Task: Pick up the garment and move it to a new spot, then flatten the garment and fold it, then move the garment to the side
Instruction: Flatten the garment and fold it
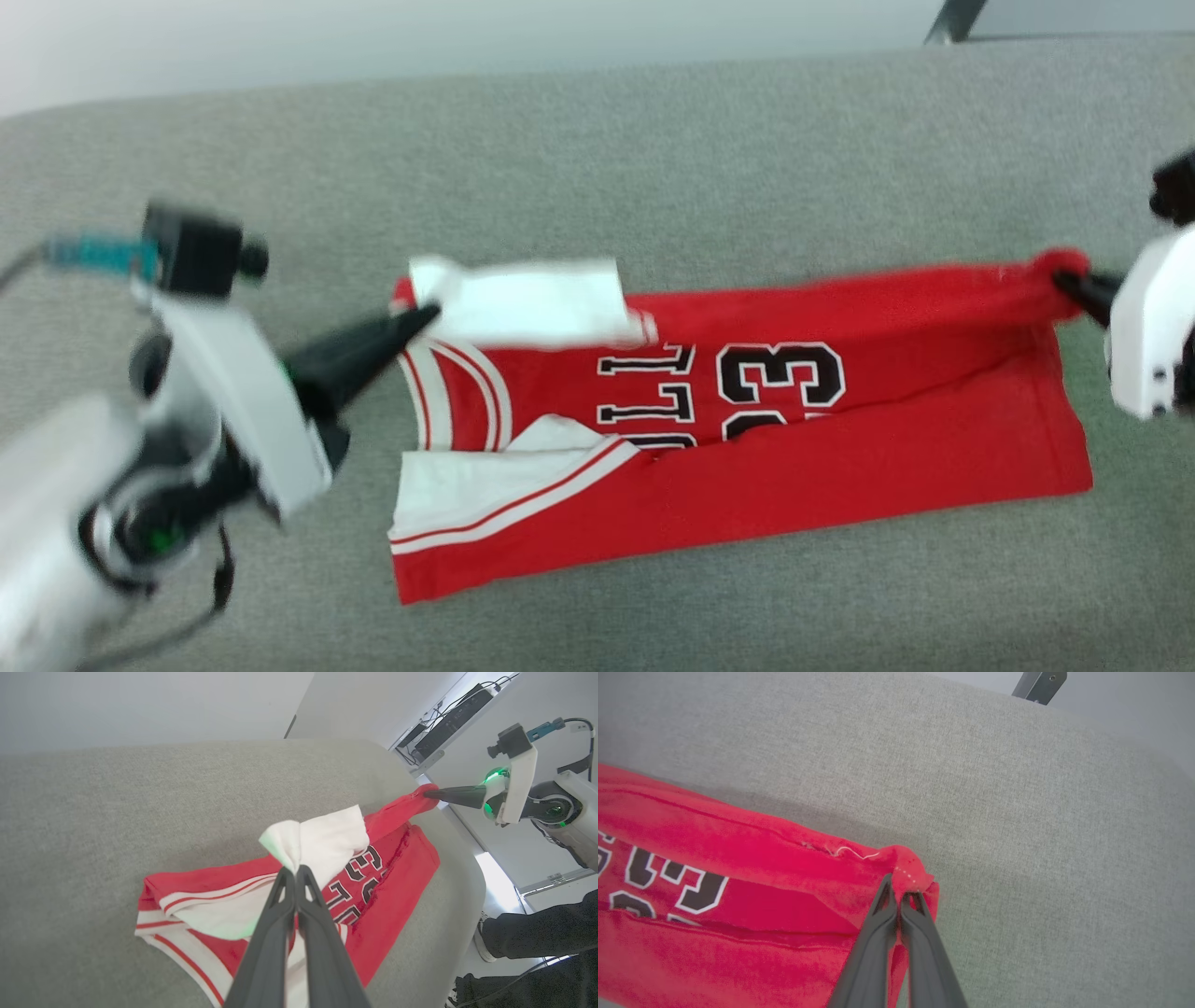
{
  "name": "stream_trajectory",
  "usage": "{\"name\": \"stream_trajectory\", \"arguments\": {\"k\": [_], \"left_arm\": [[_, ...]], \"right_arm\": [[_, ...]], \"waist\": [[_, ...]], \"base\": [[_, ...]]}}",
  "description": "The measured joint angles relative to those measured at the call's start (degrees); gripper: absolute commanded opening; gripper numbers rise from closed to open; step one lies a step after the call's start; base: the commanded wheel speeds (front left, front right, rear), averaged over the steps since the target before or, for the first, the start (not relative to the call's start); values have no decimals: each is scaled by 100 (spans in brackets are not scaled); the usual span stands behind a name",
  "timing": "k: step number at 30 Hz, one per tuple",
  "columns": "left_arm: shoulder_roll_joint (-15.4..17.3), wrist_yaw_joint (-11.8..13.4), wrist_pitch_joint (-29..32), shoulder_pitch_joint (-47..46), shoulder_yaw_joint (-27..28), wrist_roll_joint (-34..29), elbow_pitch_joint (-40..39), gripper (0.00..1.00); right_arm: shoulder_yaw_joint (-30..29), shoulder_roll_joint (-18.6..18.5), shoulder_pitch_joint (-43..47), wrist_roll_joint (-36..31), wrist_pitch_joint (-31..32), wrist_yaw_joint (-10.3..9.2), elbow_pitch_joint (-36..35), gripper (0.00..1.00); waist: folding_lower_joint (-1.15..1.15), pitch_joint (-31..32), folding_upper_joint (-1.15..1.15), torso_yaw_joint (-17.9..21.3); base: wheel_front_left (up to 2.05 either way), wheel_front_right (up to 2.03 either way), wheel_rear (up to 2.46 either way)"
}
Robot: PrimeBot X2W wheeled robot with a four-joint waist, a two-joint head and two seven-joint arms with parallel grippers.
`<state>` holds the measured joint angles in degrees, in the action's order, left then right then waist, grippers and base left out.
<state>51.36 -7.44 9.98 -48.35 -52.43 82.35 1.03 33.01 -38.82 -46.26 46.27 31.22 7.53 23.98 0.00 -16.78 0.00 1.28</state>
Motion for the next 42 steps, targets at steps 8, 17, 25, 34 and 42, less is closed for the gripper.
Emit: {"name": "stream_trajectory", "arguments": {"k": [8, 17, 25, 34, 42], "left_arm": [[350, 452, -1088, 1370, -158, -137, -990, 0], [-27, 690, -1559, 1395, -199, -598, -592, 0], [-381, 810, -1634, 1411, -485, -1022, 79, 0], [-617, 951, -1896, 1356, -435, -1113, 436, 100], [-759, 1577, -2443, 1966, 38, -1093, 109, 100]], "right_arm": [[-690, -250, 1311, -58, 328, 0, -973, 0], [-1440, 178, 1592, -726, 456, 0, -1304, 0], [-1600, 490, 1830, -1024, 611, 0, -1287, 0], [-1954, 789, 1892, -1042, 390, 0, -1126, 100], [-2298, 666, 2193, -732, 657, 0, -1198, 100]], "waist": [[0, 233, 0, -187], [0, -32, 0, -199], [0, -233, 0, -143], [0, -53, 0, -127], [0, 294, 0, -112]], "base": [[0, 0, 0], [0, 0, 0], [0, 0, 0], [0, 0, 0], [0, 0, 0]]}}
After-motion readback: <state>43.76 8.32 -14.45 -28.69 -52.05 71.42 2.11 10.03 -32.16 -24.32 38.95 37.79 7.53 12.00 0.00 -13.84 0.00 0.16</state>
